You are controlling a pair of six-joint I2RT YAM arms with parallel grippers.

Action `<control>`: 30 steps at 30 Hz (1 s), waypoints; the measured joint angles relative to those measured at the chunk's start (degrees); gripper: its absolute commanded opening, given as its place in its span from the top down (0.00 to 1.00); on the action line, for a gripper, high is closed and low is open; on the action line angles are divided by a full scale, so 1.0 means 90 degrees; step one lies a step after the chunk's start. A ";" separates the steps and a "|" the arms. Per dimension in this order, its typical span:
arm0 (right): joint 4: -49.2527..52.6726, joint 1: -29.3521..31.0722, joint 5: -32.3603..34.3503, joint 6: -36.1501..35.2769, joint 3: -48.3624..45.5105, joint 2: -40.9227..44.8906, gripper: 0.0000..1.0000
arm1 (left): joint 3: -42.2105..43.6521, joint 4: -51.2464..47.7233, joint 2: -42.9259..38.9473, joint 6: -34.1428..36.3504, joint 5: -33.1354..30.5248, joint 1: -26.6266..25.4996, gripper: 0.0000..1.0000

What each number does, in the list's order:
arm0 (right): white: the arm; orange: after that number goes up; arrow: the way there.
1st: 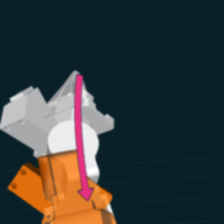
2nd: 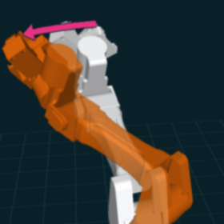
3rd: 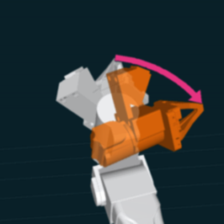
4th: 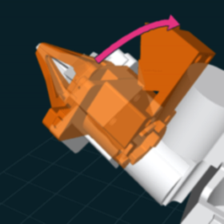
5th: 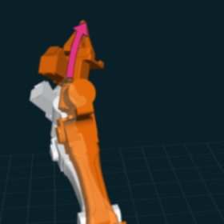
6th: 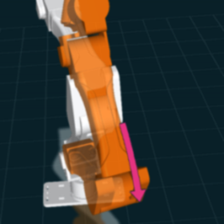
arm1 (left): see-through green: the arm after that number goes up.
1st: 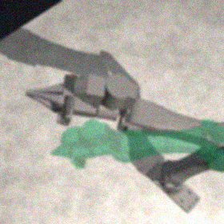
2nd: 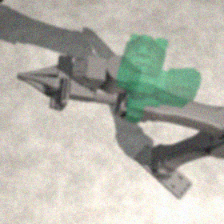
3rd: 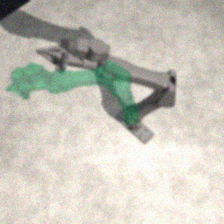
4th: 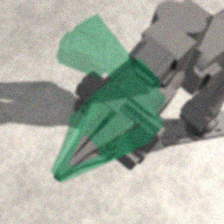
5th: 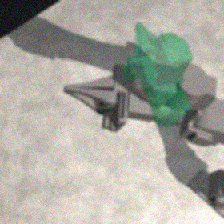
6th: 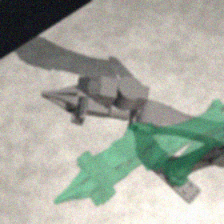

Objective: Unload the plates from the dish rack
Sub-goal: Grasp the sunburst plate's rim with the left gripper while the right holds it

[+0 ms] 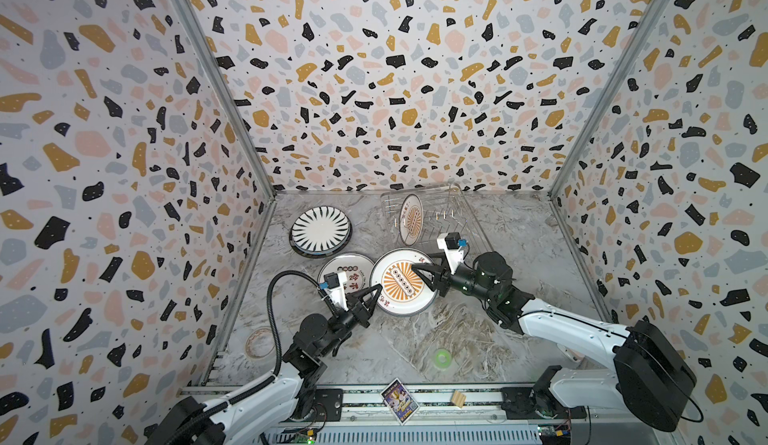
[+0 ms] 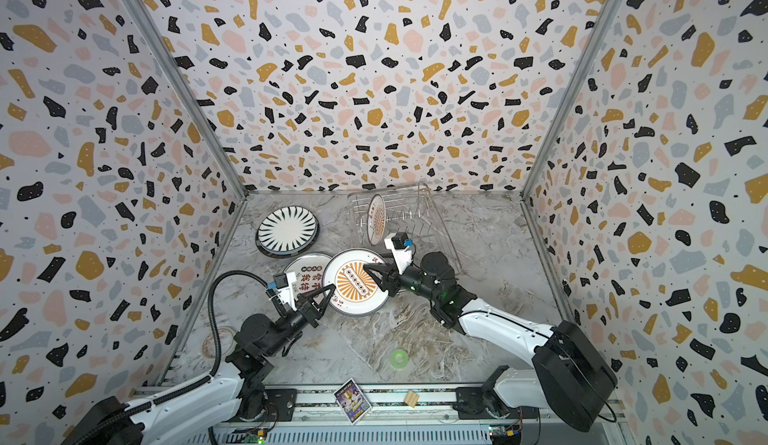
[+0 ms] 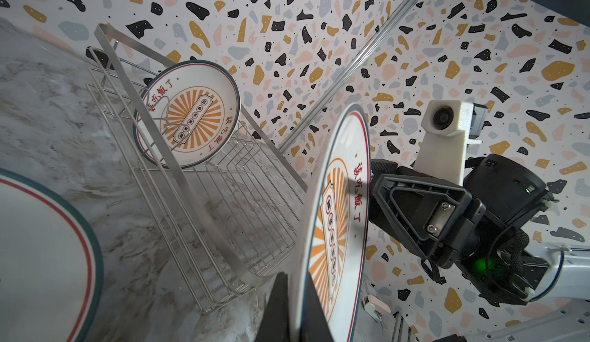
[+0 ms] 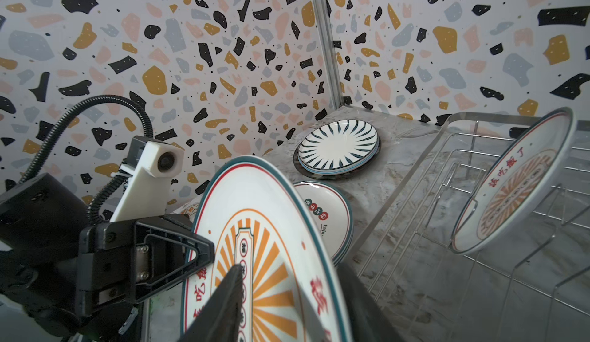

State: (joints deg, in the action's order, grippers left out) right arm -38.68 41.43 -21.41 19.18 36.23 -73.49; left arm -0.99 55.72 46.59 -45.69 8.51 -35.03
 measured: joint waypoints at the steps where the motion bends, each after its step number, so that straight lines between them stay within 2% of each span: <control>1: -0.0024 -0.0078 -0.0007 0.0005 -0.0056 0.0000 0.35 | 0.0000 -0.0019 -0.0005 -0.0002 -0.0002 -0.0002 1.00; 5: -0.0044 -0.0379 -0.0024 0.0087 -0.0272 0.0000 0.23 | 0.0000 -0.0027 -0.0007 -0.0005 -0.0051 -0.0002 1.00; 13: -0.0041 -0.0491 0.0041 0.0143 -0.0474 0.0085 0.11 | 0.0000 -0.0051 -0.0022 -0.0051 -0.0063 -0.0002 1.00; 24: 0.0100 -0.0491 0.0563 0.0146 -0.0682 0.0449 0.07 | 0.0000 -0.0248 -0.0333 -0.0102 -0.0131 0.0019 1.00; 27: 0.0151 -0.0491 0.0716 0.0153 -0.0772 0.0544 0.01 | 0.0000 -0.0374 -0.0432 -0.0117 -0.0199 0.0066 1.00; 30: 0.0180 -0.0491 0.0804 0.0146 -0.0833 0.0665 0.01 | 0.0000 -0.0495 -0.0510 -0.0160 -0.0272 0.0194 1.00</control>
State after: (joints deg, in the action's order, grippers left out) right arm -37.06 37.01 -14.17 20.49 28.73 -67.51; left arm -0.99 51.27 42.00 -47.13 6.07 -33.28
